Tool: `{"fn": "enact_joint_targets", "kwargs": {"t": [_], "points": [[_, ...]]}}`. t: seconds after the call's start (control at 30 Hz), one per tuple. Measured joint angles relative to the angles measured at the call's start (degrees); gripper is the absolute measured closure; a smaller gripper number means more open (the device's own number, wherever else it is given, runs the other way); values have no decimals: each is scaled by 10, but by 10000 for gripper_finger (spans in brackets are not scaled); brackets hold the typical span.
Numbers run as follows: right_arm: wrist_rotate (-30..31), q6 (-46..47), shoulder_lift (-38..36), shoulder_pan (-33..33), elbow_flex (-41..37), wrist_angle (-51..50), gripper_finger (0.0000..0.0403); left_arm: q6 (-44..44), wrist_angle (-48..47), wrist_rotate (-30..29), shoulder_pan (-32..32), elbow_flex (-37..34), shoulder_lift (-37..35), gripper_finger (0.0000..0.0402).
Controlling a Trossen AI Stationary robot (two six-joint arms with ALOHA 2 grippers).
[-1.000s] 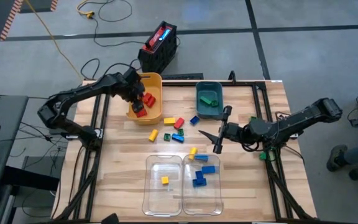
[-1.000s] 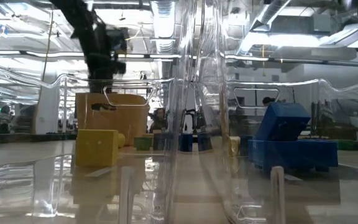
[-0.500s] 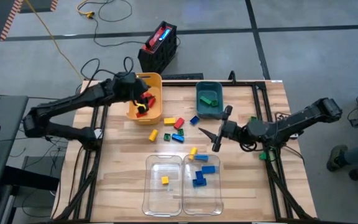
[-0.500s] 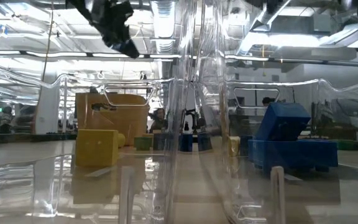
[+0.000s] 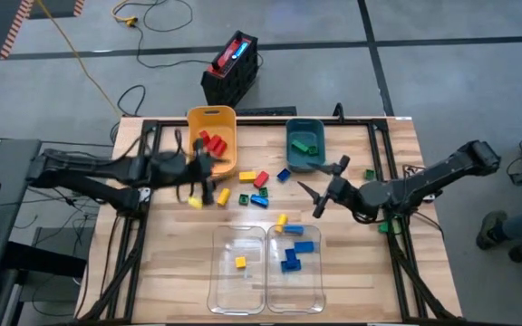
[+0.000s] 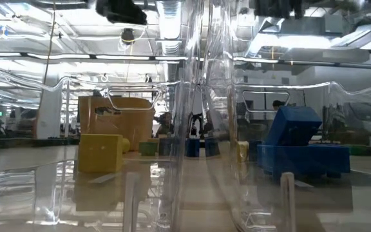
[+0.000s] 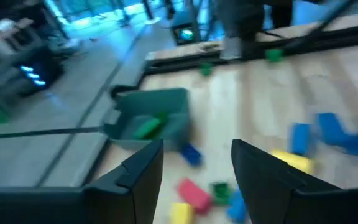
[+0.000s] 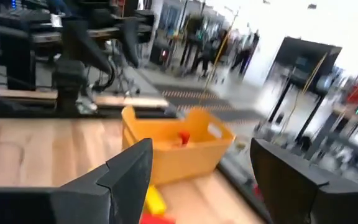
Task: Sort blocks
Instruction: Put the red block into the yellow bin
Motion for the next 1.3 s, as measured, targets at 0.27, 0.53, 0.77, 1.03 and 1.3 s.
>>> {"fn": "enact_joint_targets", "kwargs": {"t": [0.27, 0.53, 0.77, 1.03, 1.3], "points": [[1, 225, -10, -20, -15, -248, 118, -55, 97, -69, -83, -103, -18, 221], [-136, 441, -4, -59, 27, -527, 118, -20, 110, -118, -97, -115, -22, 221], [-190, 433, 7, -106, 64, -559, 118, 30, 101, -85, -55, -114, 4, 221], [-127, 442, 43, -48, 64, -502, 118, 143, -39, 146, 98, 10, 85, 221], [-27, 536, 114, 39, 64, -483, 118, 300, -248, 238, 141, 162, 288, 221]]}}
